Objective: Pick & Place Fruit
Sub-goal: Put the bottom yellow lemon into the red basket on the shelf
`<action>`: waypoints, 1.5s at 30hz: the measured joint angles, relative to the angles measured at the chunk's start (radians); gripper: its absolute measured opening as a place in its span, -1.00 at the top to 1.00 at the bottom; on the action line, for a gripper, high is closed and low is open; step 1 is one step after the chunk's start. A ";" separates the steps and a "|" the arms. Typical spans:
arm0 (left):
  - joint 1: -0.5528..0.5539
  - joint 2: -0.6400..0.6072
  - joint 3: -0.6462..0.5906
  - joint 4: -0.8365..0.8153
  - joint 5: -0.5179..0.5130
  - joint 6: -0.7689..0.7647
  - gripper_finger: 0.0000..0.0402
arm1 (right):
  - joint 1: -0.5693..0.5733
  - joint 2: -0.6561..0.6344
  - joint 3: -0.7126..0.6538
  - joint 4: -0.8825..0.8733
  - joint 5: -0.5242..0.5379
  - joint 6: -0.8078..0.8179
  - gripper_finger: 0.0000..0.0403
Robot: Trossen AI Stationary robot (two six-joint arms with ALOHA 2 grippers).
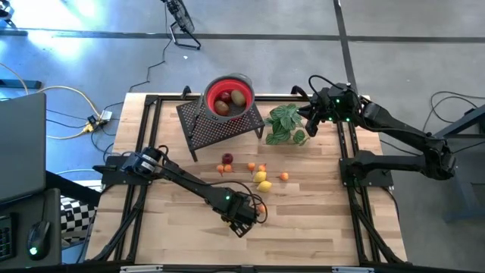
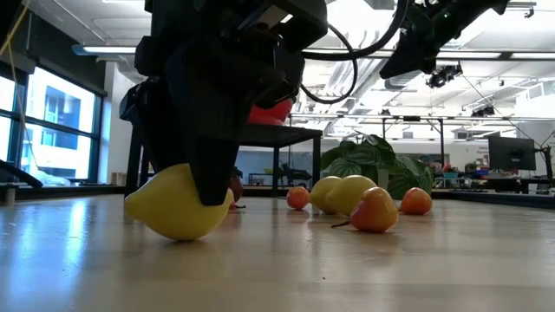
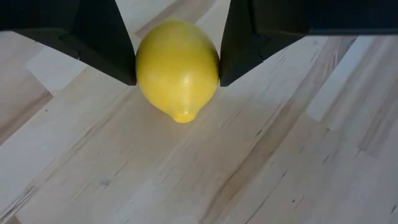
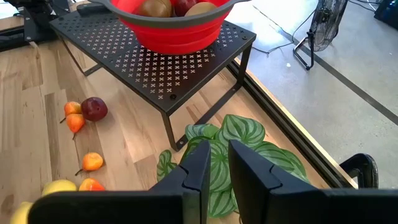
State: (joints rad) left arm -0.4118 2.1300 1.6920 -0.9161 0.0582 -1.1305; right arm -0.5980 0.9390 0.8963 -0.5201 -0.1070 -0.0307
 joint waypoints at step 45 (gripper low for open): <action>0.330 -0.486 0.032 -0.106 -0.288 0.462 -0.05 | 0.000 0.000 -0.001 0.008 0.003 0.000 0.75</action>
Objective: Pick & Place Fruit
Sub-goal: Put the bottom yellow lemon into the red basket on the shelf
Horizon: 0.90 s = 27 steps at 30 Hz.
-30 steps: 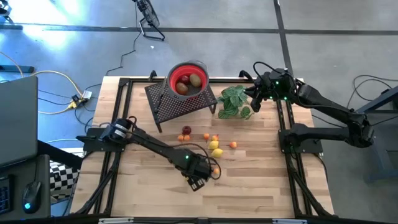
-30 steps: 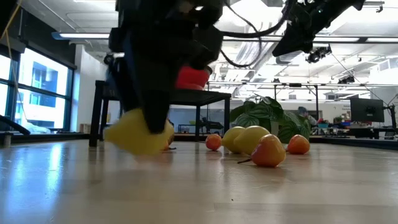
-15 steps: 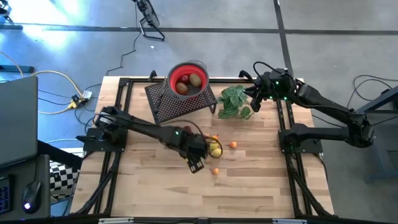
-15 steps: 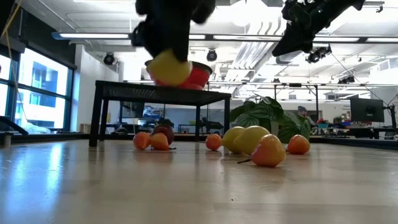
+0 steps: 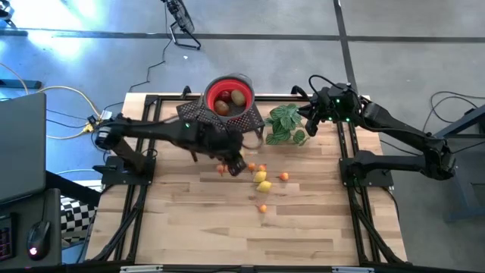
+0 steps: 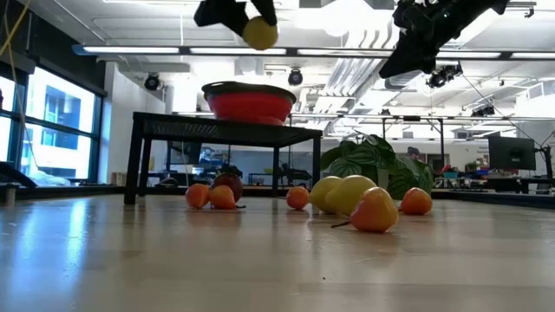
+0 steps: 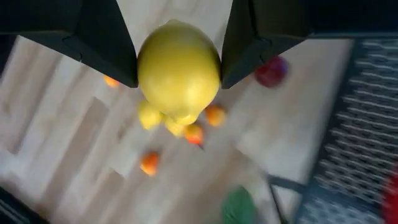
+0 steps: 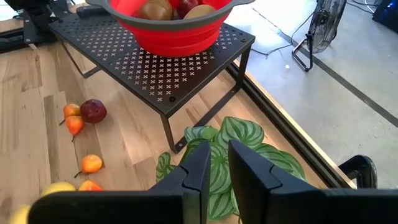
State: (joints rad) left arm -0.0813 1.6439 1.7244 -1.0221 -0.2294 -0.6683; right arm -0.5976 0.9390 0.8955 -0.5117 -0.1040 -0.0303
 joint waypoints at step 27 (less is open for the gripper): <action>0.473 -0.024 0.080 0.177 -0.028 0.256 -0.05 | 0.000 0.000 0.000 0.008 0.000 0.000 0.75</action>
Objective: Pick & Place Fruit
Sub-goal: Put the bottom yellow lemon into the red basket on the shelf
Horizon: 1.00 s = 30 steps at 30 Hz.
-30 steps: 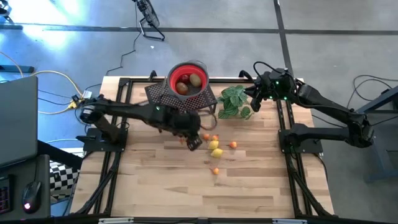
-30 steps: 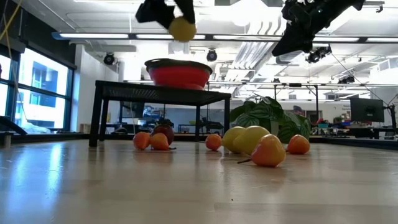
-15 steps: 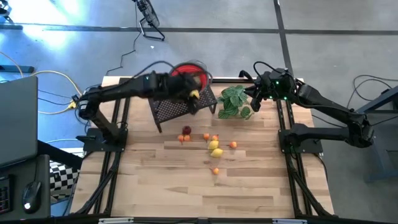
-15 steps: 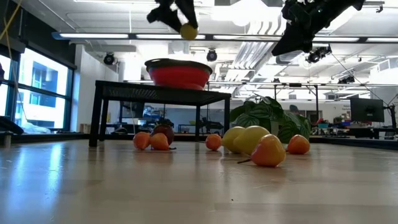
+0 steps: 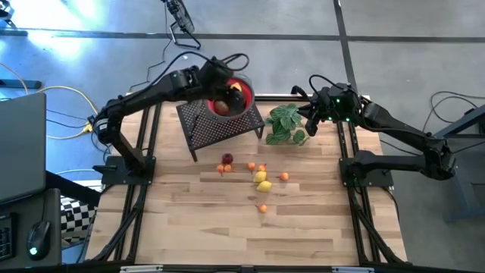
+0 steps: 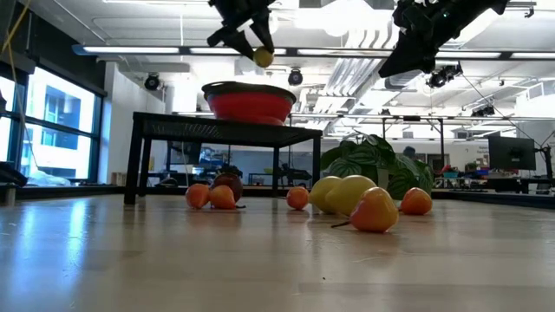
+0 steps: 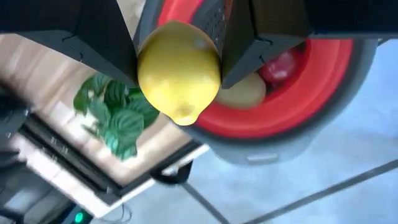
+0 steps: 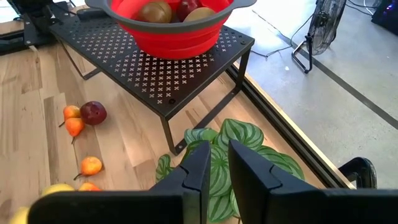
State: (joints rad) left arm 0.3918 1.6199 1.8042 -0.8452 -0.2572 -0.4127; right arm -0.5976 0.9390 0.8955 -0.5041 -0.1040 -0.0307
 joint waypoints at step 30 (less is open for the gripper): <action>0.034 0.001 -0.001 -0.020 -0.055 -0.037 -0.05 | 0.000 0.000 0.000 0.014 0.000 0.000 0.75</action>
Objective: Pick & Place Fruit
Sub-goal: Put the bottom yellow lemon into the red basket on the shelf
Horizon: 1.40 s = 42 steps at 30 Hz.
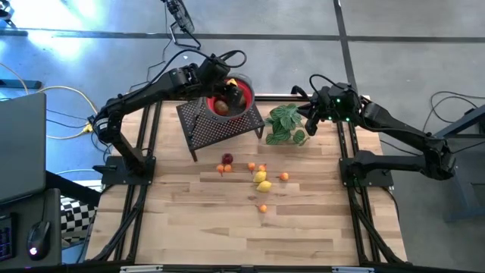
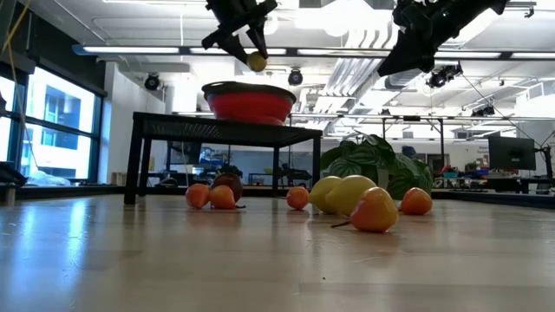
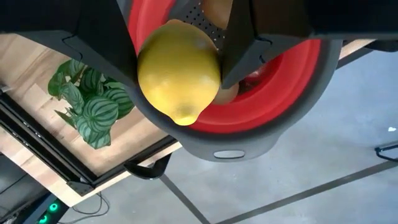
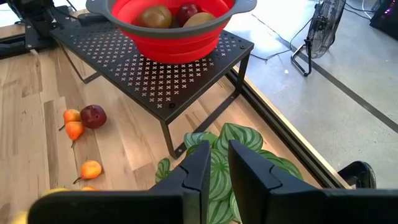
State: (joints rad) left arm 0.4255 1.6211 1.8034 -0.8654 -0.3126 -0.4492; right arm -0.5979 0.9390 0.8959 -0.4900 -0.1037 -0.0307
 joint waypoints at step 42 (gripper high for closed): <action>0.000 0.151 0.000 -0.124 0.049 -0.102 -0.05 | 0.000 0.000 0.000 0.000 0.000 0.003 0.75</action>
State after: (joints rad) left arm 0.4252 1.7718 1.8034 -0.9898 -0.2634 -0.5515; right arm -0.5980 0.9390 0.8963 -0.4900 -0.1036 -0.0273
